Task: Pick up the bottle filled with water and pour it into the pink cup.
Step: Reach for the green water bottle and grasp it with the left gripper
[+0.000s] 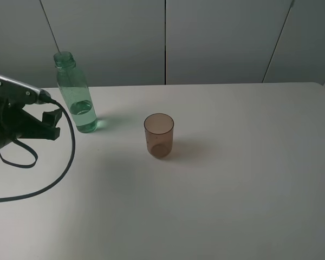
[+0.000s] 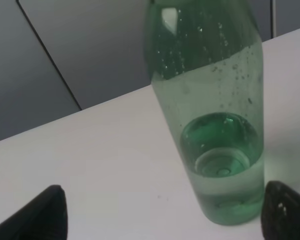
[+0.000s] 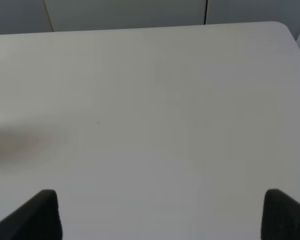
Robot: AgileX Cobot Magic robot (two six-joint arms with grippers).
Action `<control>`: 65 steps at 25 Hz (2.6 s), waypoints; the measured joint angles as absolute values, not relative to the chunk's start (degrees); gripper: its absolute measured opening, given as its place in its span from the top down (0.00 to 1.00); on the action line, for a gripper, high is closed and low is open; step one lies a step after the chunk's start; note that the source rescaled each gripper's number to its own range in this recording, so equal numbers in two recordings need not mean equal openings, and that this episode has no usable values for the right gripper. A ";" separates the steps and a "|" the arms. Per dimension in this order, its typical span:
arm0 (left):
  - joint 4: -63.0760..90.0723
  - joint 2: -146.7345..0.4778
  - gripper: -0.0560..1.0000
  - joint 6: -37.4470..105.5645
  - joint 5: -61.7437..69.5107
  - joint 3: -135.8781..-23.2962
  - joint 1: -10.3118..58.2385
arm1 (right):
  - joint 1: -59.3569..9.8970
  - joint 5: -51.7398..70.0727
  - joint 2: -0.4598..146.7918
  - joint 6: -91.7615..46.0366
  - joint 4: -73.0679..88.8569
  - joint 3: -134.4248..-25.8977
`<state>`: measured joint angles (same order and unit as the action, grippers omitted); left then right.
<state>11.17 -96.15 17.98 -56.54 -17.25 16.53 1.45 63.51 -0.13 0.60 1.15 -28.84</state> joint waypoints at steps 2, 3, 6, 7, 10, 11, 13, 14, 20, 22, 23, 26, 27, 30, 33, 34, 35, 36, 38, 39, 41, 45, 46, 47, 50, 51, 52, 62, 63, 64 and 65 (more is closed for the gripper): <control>10.31 -98.06 0.00 16.48 -59.01 -17.13 16.53 | 1.45 63.51 -0.13 0.60 1.15 -28.84; 9.98 -99.06 0.00 15.68 -59.94 -17.13 16.53 | 1.45 63.51 -0.13 0.60 1.15 -28.84; 8.75 -102.04 0.00 14.41 -61.38 -17.84 16.53 | 1.45 63.51 -0.13 0.60 1.15 -28.84; 8.30 -103.10 0.00 14.25 -62.01 -18.26 16.53 | 1.45 63.51 -0.13 0.60 1.15 -28.84; 7.63 -105.75 0.00 13.99 -62.97 -19.97 16.53 | 1.45 63.51 -0.13 0.60 1.15 -28.84; 7.49 -106.37 0.00 13.94 -63.11 -20.60 16.53 | 1.45 63.51 -0.13 0.60 1.15 -28.84; 7.39 -107.36 0.00 13.94 -63.11 -21.83 16.53 | 1.45 63.51 -0.13 0.60 1.15 -28.84; 7.39 -107.68 0.00 13.94 -63.21 -22.23 16.53 | 1.45 63.51 -0.13 0.60 1.15 -28.84; 7.28 -110.06 0.00 13.94 -63.41 -25.05 16.53 | 1.45 63.51 -0.13 0.60 1.15 -28.84; 7.28 -111.16 0.00 13.94 -63.41 -25.95 16.53 | 1.45 63.51 -0.13 0.60 1.15 -28.84; 7.28 -111.83 0.00 13.94 -63.41 -26.60 16.53 | 1.45 63.51 -0.13 0.60 1.15 -28.84; 7.04 -113.19 0.00 13.71 -63.41 -28.24 16.53 | 1.45 63.51 -0.13 0.60 1.15 -28.84; 6.66 -113.60 0.00 13.50 -63.41 -28.83 16.53 | 1.45 63.51 -0.13 0.60 1.15 -28.84; 5.44 -114.88 0.00 12.47 -63.45 -30.29 16.68 | 1.45 63.51 -0.13 0.60 1.15 -28.84; 5.21 -116.21 0.00 12.35 -63.45 -31.56 17.23 | 1.45 63.51 -0.13 0.60 1.15 -28.84; 5.21 -116.51 0.00 12.35 -63.45 -31.97 17.48 | 1.45 63.51 -0.13 0.60 1.15 -28.84; 5.21 -116.95 0.00 12.26 -63.45 -32.28 17.74 | 1.45 63.51 -0.13 0.60 1.15 -28.84; 5.21 -117.17 0.00 12.26 -63.45 -32.65 17.87 | 1.45 63.51 -0.13 0.60 1.15 -28.84; 5.21 -117.82 0.00 12.26 -63.45 -33.36 17.87 | 1.45 63.51 -0.13 0.60 1.15 -28.84; 5.21 -118.09 0.00 12.26 -63.45 -33.63 17.87 | 1.45 63.51 -0.13 0.60 1.15 -28.84; 5.33 -118.72 0.00 12.26 -63.45 -33.97 17.87 | 1.45 63.51 -0.13 0.60 1.15 -28.84; 5.92 -119.88 0.00 12.36 -63.54 -34.10 17.87 | 1.45 63.51 -0.13 0.60 1.15 -28.84; 6.03 -120.11 0.00 12.64 -63.54 -34.20 17.87 | 1.45 63.51 -0.13 0.60 1.15 -28.84; 6.03 -120.22 0.00 12.97 -63.54 -34.20 17.87 | 1.45 63.51 -0.13 0.60 1.15 -28.84; 6.28 -120.33 0.00 13.62 -63.54 -34.84 17.87 | 1.45 63.51 -0.13 0.60 1.15 -28.84; 6.28 -120.46 0.00 13.62 -63.54 -35.29 17.87 | 1.45 63.51 -0.13 0.60 1.15 -28.84; 6.28 -120.61 0.00 13.62 -63.54 -35.92 17.87 | 1.45 63.51 -0.13 0.60 1.15 -28.84; 6.95 -120.71 0.00 15.54 -63.14 -39.29 17.87 | 1.45 63.51 -0.13 0.60 1.15 -28.84; 7.04 -120.71 0.00 15.59 -63.05 -39.29 17.87 | 1.45 63.51 -0.13 0.60 1.15 -28.84; 7.08 -120.71 0.00 15.69 -63.05 -39.29 17.87 | 1.45 63.51 -0.13 0.60 1.15 -28.84; 7.18 -120.71 0.00 15.69 -62.91 -39.29 17.87 | 1.45 63.51 -0.13 0.60 1.15 -28.84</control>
<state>7.18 -120.71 15.69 -62.91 -39.29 17.87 1.45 63.51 -0.13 0.60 1.15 -28.84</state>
